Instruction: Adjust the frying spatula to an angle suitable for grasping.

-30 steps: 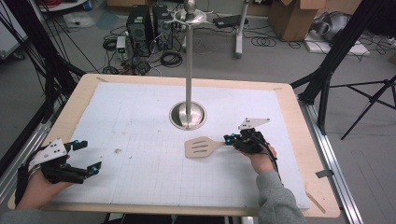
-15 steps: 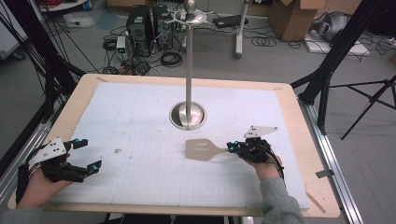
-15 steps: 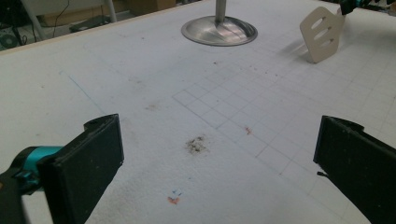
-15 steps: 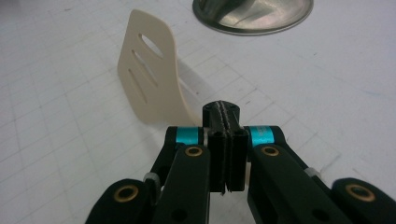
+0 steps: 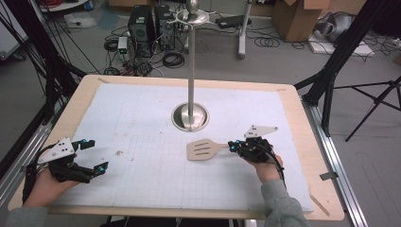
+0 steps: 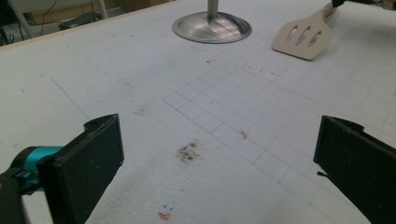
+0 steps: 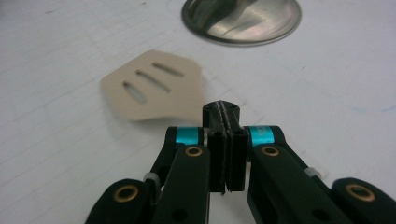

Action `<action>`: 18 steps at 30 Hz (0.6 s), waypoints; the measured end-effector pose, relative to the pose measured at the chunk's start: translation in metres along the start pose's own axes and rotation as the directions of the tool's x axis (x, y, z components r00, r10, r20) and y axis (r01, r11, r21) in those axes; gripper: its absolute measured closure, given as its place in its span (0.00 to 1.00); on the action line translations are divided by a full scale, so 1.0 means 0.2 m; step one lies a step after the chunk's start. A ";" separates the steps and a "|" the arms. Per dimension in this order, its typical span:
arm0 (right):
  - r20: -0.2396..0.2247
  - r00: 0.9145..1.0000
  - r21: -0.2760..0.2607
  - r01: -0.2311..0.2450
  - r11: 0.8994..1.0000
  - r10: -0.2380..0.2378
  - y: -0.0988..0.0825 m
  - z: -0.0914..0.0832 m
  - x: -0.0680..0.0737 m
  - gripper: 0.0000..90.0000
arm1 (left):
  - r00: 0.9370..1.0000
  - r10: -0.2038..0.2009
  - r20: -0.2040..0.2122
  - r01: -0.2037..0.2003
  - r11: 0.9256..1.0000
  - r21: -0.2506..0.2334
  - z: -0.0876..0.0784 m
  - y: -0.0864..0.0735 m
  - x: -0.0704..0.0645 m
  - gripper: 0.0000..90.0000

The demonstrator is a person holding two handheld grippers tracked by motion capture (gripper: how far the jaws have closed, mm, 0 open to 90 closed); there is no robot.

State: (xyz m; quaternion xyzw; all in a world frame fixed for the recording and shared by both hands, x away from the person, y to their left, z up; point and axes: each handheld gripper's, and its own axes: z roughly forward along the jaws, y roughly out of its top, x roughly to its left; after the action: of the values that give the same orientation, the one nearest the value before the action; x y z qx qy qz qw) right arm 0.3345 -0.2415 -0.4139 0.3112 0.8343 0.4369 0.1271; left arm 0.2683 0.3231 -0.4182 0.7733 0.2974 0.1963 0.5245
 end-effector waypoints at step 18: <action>-0.064 0.998 0.105 0.008 0.994 -0.001 0.03 0.10 -0.05 1.00 | 1.000 -0.009 -0.018 0.009 1.000 -0.015 -0.04 -0.01 0.02 0.02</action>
State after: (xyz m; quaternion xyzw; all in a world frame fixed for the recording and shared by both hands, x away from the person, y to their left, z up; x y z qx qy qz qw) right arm 0.3536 -0.2321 -0.4220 0.3016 0.8606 0.4017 0.0846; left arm 0.2653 0.3324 -0.4166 0.7663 0.3042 0.2033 0.5282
